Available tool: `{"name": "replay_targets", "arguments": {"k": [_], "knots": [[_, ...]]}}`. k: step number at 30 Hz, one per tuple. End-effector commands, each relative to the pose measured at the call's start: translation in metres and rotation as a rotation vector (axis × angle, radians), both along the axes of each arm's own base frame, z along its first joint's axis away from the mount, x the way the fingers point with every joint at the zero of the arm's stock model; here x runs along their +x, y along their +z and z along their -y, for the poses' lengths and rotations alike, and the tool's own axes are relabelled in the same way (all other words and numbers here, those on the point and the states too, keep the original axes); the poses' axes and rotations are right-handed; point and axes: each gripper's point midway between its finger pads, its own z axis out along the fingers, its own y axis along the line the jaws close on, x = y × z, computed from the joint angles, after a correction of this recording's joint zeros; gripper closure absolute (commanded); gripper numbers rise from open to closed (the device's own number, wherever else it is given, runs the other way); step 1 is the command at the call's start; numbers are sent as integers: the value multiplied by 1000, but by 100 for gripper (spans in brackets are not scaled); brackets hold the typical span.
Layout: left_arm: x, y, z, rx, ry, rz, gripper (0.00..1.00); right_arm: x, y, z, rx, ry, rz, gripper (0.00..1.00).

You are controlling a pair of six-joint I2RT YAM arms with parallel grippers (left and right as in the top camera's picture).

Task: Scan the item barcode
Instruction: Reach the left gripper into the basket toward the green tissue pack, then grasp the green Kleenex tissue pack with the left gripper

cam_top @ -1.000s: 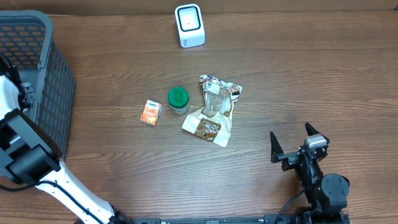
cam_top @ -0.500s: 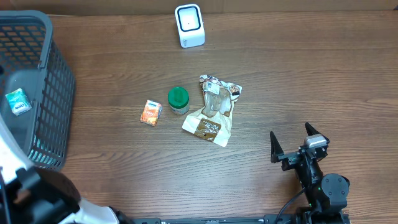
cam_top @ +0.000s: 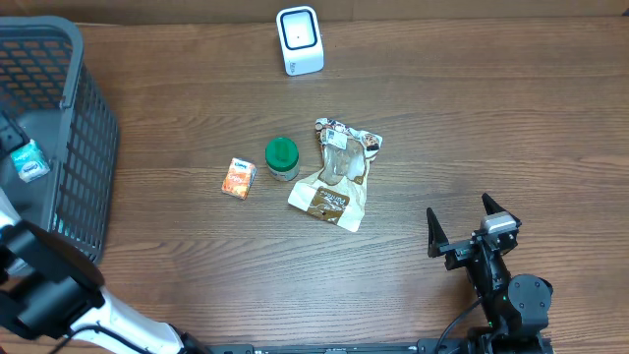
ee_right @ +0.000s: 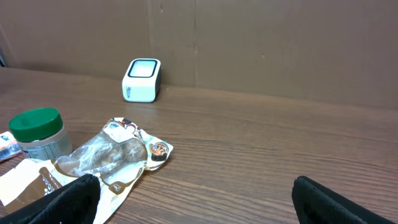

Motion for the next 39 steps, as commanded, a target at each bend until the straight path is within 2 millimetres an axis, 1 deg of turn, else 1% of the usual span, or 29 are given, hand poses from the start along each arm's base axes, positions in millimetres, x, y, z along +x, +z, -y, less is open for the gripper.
{"name": "replay_targets", "arguments": {"k": [1,7,12,16,21,23,26,28,32,34,36,39], "knots": [[-2,-31,-7,-79,2,-6,34,-1,4,-2,0,9,16,0],[2,-74,-11,-111,-46,-74,35,-1,4,-2,0,10,16,0],[6,-99,-15,-130,-45,-92,36,-1,4,-2,0,9,16,0],[9,-108,-17,-131,-45,-94,38,-1,4,-2,0,10,16,0],[12,-108,-20,-119,-45,-81,41,-1,4,-2,0,9,16,0],[13,-108,-21,-117,-45,-78,45,-1,4,-2,0,9,16,0],[12,-110,-21,-121,-45,-82,46,-1,4,-2,0,9,16,0],[12,-117,-19,-132,-45,-92,46,-1,4,-2,0,10,16,0],[10,-137,-15,-163,-48,-126,46,-1,4,-2,0,10,16,0],[9,-145,-13,-175,-49,-139,49,-1,4,-2,0,9,16,0],[9,-147,-12,-179,-48,-141,53,-1,4,-2,0,10,17,0],[12,-145,-11,-174,-53,-138,65,-1,4,-2,0,9,16,0]]}}
